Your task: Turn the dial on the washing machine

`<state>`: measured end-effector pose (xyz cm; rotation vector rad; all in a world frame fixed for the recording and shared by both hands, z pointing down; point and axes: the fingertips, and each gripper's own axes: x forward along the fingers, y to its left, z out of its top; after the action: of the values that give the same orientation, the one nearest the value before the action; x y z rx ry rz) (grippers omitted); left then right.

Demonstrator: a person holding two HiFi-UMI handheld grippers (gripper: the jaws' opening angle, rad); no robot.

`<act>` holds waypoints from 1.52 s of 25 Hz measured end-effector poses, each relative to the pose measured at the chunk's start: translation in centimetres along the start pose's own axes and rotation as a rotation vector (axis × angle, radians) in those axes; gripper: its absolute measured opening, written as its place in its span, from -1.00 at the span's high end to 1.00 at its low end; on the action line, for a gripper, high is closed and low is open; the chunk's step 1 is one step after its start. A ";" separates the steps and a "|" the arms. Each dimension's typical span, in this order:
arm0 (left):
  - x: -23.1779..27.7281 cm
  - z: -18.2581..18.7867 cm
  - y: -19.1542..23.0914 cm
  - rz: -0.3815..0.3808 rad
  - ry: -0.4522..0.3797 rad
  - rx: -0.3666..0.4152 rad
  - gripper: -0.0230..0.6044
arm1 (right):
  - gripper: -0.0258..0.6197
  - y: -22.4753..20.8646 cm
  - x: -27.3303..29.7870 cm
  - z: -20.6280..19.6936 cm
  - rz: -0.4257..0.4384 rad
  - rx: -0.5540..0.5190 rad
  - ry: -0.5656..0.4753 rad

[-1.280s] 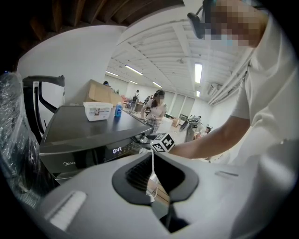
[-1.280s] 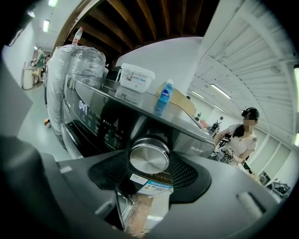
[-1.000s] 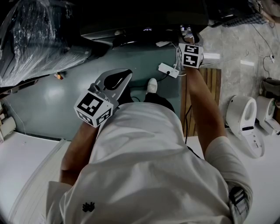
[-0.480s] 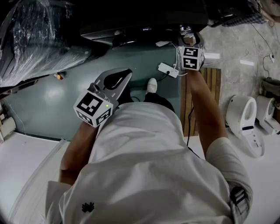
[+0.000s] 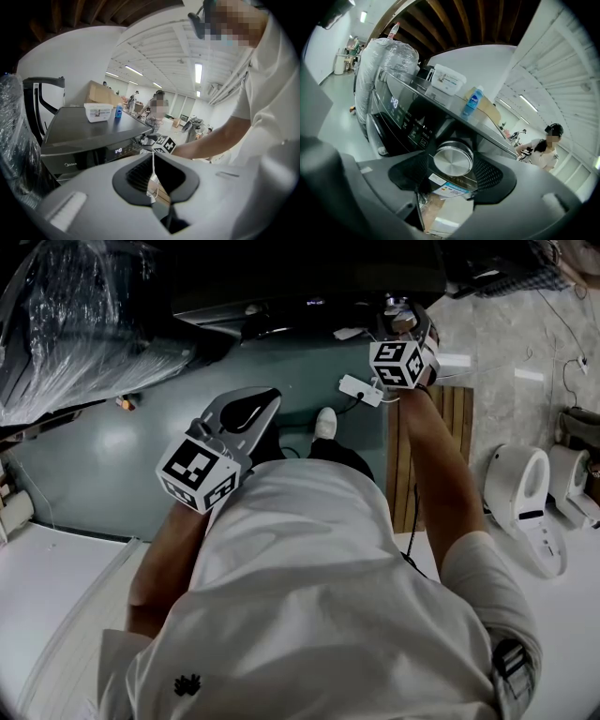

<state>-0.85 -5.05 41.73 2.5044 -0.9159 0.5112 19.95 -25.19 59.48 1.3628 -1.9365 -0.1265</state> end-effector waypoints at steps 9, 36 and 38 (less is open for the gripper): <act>-0.1 -0.3 0.0 0.006 -0.004 -0.008 0.74 | 0.09 -0.7 0.6 -0.9 -0.001 0.177 0.026; 0.5 0.2 -0.4 -0.007 -0.008 0.001 0.74 | 0.08 -0.4 -0.3 -0.5 0.064 0.175 -0.040; 0.5 0.1 -0.3 -0.005 -0.006 0.000 0.74 | 0.08 -0.3 0.1 -0.6 0.052 0.165 -0.027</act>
<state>-0.28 -5.10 41.79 2.5088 -0.9116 0.5028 20.53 -25.21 59.77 1.4221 -2.0406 0.0408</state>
